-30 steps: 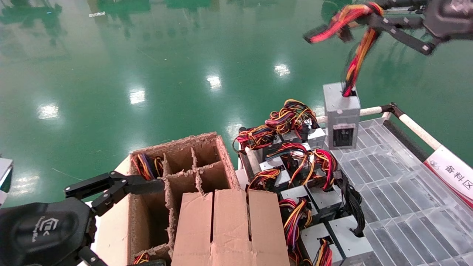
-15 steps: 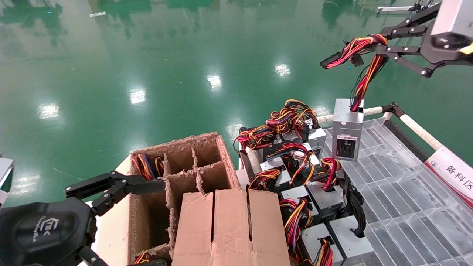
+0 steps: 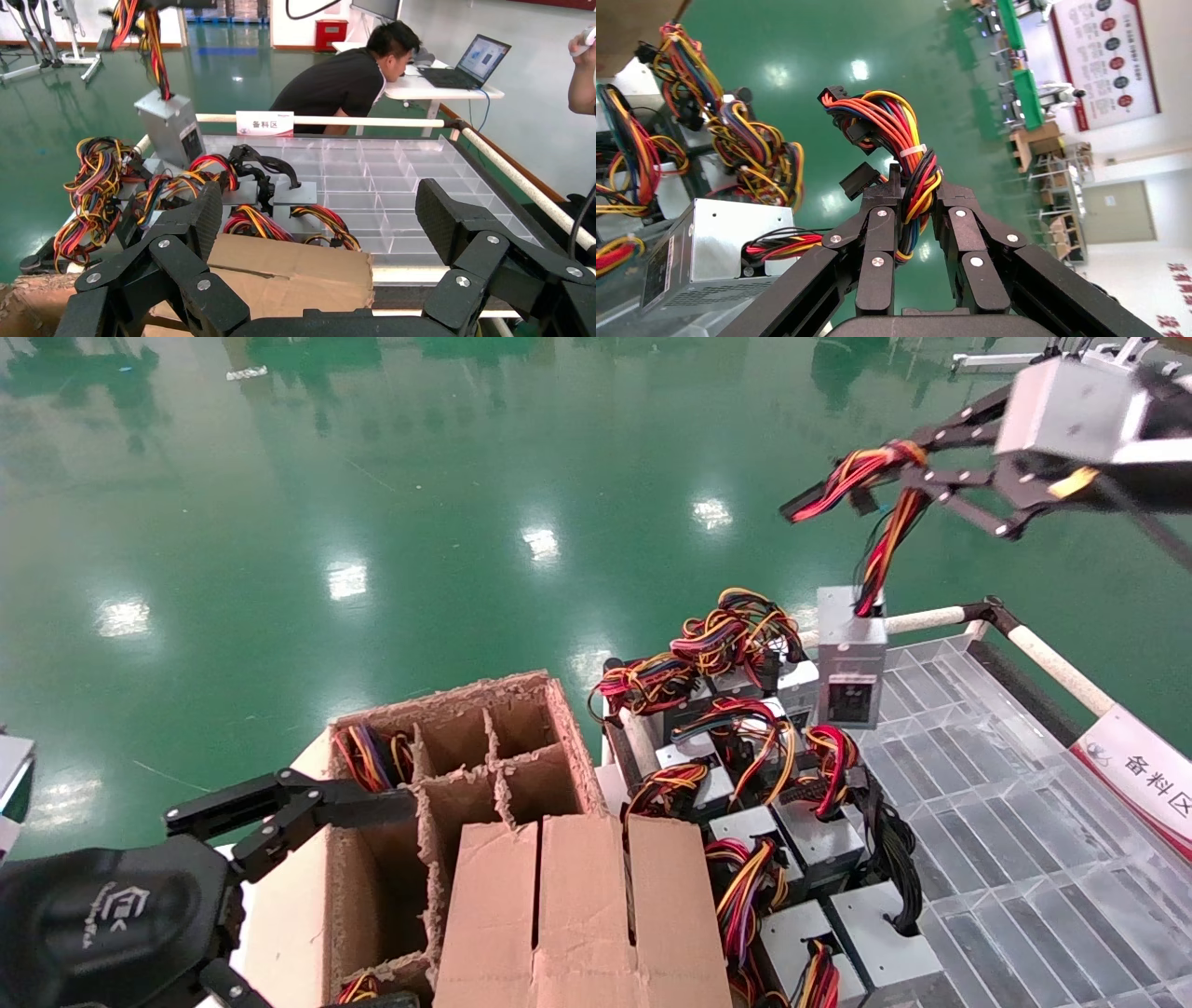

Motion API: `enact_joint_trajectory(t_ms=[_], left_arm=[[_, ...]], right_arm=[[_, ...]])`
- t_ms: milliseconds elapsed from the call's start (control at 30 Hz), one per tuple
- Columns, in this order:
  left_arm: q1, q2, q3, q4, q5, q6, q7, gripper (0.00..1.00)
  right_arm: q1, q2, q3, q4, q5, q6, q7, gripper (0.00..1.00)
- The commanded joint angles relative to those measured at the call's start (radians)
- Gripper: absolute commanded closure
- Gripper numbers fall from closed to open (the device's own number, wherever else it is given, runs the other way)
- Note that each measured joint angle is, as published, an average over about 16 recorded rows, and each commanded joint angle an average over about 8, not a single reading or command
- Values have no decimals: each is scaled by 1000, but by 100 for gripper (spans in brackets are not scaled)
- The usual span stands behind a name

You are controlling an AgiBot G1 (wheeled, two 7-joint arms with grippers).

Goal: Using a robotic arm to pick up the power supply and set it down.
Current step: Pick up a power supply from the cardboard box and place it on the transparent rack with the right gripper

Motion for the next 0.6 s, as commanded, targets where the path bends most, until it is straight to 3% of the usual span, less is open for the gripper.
enact_joint_trajectory(t_ms=[33, 333, 600], left_arm=[[0, 0, 0, 0, 0, 0, 0, 0], [0, 0, 0, 0, 0, 0, 0, 0], [0, 0, 0, 0, 0, 0, 0, 0]], right_arm=[[-2, -19, -6, -25, -6, 8, -16, 100], [4, -68, -4, -150, 1, 24, -82, 100], [18, -61, 5, -234, 16, 0, -122, 100]])
